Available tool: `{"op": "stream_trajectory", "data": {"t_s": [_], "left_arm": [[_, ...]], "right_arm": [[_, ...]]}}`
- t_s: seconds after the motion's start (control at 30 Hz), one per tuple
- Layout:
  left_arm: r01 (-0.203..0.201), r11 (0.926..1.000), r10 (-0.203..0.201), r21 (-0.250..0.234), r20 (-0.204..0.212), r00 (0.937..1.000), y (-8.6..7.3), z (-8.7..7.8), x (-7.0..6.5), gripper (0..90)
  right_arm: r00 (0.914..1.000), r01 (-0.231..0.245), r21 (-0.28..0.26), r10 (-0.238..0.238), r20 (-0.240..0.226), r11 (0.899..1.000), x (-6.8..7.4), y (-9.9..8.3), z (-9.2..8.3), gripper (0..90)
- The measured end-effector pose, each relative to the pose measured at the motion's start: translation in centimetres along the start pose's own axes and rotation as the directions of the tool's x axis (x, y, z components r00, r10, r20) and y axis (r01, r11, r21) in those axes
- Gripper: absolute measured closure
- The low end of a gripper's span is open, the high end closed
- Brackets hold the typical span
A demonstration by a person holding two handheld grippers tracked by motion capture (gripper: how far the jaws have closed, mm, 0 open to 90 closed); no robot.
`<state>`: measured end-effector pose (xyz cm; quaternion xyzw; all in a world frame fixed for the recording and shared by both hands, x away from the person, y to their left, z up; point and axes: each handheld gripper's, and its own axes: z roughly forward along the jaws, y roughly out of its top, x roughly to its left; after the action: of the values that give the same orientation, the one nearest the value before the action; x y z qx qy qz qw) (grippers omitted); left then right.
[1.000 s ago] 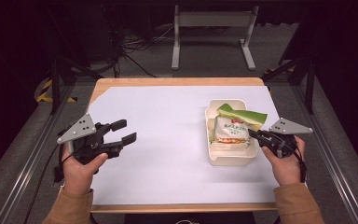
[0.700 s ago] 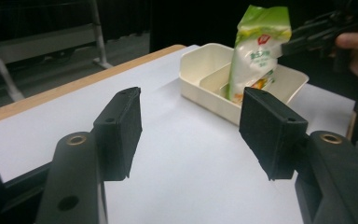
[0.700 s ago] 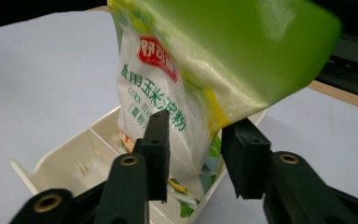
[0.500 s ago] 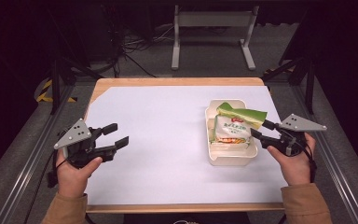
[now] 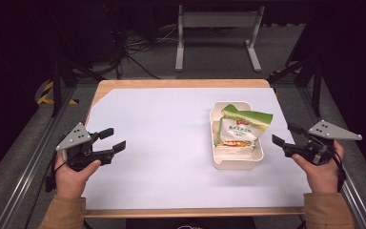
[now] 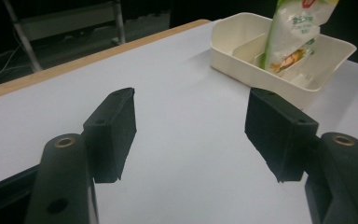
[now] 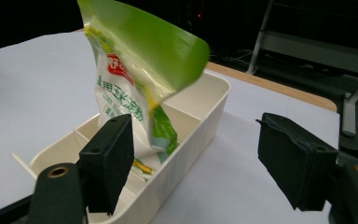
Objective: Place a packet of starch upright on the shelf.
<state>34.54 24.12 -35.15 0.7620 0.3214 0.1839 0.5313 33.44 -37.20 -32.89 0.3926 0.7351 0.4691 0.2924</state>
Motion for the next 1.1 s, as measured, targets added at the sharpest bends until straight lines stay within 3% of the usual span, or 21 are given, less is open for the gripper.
{"op": "stream_trajectory", "data": {"t_s": [0.1, 0.43, 0.77, 1.1], "left_arm": [[-0.002, 1.0, 0.002, 0.005, -0.026, 0.9996, -0.6, 0.1, 0.7, 35.2], [0.024, 0.9996, -0.024, 0.011, -0.034, 0.9991, -2.2, 0.2, 2.5, 35.2], [0.04, 0.9991, -0.039, 0.013, -0.021, 0.999, -3.6, 0.6, 3.6, 35.1], [0.073, 0.997, -0.073, 0.025, -0.017, 0.9972, -4.7, 1.2, 4.2, 34.8]], "right_arm": [[1.0, -0.006, 0.003, 0.006, 0.008, 1.0, -0.7, -0.8, -0.1, 26.2], [0.9989, -0.045, -0.001, 0.045, 0.012, 0.999, -2.3, -3.3, 0.3, 25.0], [0.9987, -0.05, -0.003, 0.05, -0.01, 0.999, -3.0, -5.2, 0.9, 24.1], [0.9991, -0.02, 0.041, 0.022, -0.036, 0.999, -3.1, -7.1, 1.8, 22.9]]}}
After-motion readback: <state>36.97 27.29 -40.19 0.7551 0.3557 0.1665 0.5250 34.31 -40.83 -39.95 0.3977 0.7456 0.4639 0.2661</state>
